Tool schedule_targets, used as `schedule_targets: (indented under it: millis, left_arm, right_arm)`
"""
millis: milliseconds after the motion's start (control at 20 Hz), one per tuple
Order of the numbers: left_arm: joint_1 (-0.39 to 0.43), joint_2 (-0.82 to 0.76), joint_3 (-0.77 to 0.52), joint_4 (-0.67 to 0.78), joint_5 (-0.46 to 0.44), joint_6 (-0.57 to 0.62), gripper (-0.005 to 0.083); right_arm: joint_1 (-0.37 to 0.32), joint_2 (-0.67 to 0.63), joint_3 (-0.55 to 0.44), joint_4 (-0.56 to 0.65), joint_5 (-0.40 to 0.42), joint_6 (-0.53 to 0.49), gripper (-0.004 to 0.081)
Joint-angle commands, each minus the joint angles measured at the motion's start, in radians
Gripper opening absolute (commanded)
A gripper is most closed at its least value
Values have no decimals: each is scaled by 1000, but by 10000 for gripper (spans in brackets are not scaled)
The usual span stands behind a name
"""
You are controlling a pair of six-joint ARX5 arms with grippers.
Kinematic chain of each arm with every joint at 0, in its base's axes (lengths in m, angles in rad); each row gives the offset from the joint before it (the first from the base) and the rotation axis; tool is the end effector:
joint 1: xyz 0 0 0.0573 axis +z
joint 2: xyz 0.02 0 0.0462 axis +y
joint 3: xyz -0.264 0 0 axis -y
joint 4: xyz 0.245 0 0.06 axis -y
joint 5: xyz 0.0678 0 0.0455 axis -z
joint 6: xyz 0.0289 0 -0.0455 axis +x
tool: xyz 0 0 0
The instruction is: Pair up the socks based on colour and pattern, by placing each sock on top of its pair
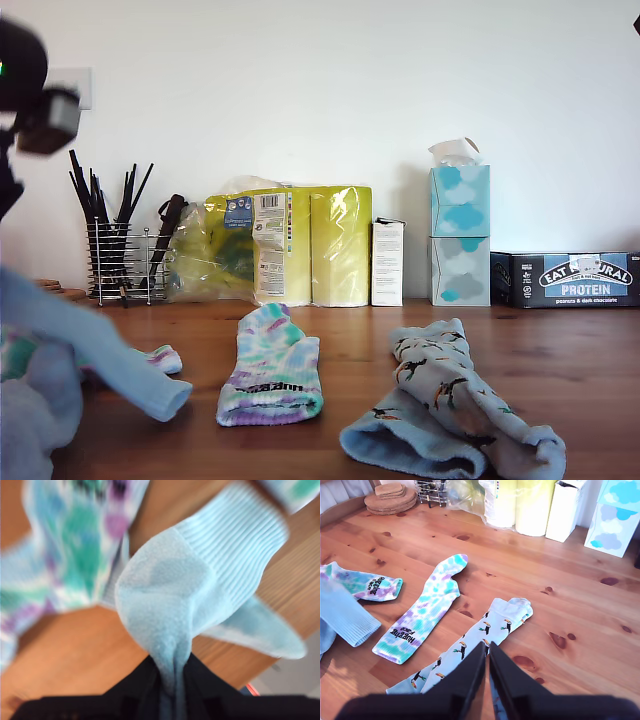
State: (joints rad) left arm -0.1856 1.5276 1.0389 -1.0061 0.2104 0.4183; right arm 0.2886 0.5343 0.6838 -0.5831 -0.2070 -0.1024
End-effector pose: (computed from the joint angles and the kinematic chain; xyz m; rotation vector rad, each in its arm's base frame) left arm 0.2548 -0.0540 0.2094 0.3136 1.4115 -0.6275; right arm 0.1069 0.0379 0.2934 -0.1166 0.4124 0.5098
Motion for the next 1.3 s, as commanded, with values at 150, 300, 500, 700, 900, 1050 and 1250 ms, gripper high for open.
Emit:
schedule_targets:
  millis: [150,300,500,700,900,1050,1250]
  left_arm:
    - [12,79,-19,-40,2,-8,50]
    - [12,91,-18,-7,-78,-8,441]
    - [8,89,16,8,-154,-28,576]
    - [6,88,113,-22,-167,-22,572]
    - [6,89,126,96,-156,82,571]
    - [7,89,126,162,-123,253,571]
    - [27,107,126,246,-48,322,529]
  right_arm:
    - [2,-1,-14,10,-4,-3,-13]
    - [2,-1,-14,10,-4,-3,-13]
    - [5,-1,-14,11,-4,-3,-13]
    - [6,-1,-14,18,-4,-3,-13]
    - [6,-1,-14,18,-4,-3,-13]
    - [6,-1,-14,18,-4,-3,-13]
    - [6,-1,-14,19,-30,-3,-13]
